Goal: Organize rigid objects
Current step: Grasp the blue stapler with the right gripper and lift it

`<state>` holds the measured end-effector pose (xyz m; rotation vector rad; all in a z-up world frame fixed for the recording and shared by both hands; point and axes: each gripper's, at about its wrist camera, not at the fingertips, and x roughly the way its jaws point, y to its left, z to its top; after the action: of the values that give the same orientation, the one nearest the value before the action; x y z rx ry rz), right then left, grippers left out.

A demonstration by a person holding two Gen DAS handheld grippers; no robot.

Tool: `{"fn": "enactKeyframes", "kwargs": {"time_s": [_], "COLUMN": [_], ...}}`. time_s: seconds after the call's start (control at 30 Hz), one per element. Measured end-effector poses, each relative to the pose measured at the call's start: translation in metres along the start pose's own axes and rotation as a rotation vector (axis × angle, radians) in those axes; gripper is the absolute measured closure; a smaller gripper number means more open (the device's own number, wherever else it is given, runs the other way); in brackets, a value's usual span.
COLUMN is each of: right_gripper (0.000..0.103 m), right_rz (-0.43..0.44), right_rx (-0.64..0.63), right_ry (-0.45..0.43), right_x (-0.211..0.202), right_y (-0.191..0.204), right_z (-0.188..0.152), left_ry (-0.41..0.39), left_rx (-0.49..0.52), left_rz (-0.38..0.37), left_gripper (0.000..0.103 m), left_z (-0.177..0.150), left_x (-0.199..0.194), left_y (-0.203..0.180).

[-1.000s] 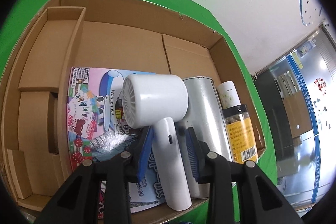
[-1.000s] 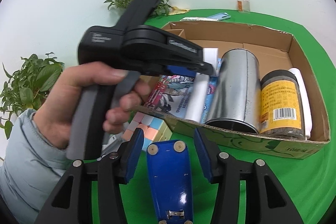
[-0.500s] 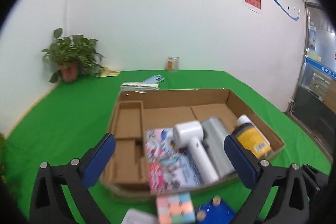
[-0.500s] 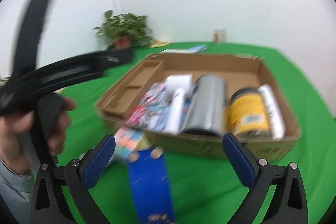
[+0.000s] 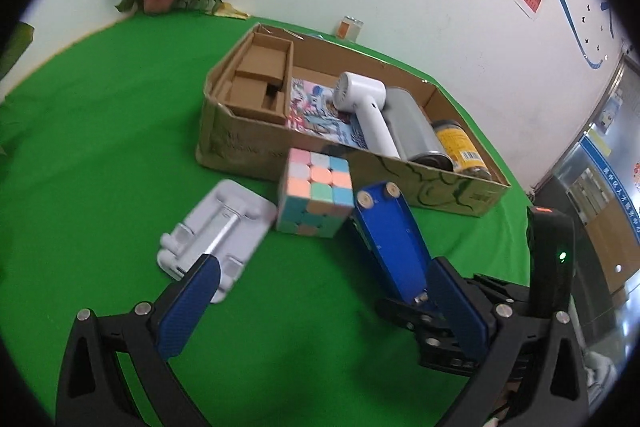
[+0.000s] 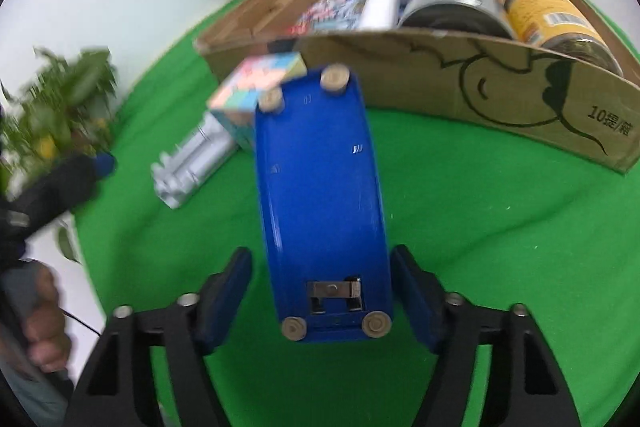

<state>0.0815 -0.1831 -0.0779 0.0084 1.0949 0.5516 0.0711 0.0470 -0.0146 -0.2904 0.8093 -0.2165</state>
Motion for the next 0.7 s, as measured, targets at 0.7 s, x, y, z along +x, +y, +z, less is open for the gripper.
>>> {"fn": "enactKeyframes", "kwargs": {"time_s": [0.7], "right_gripper": [0.054], "right_rz": [-0.502], "right_rx": [-0.167], "right_ry": [-0.059], "right_x": [-0.074], "right_y": [-0.042], "right_z": [-0.086], "left_ry": [0.121], "left_rx": [0.099], "left_rz": [-0.131], "left_gripper": [0.0], "left_z": [-0.021], "left_x": [0.035], "left_y": [-0.065]}}
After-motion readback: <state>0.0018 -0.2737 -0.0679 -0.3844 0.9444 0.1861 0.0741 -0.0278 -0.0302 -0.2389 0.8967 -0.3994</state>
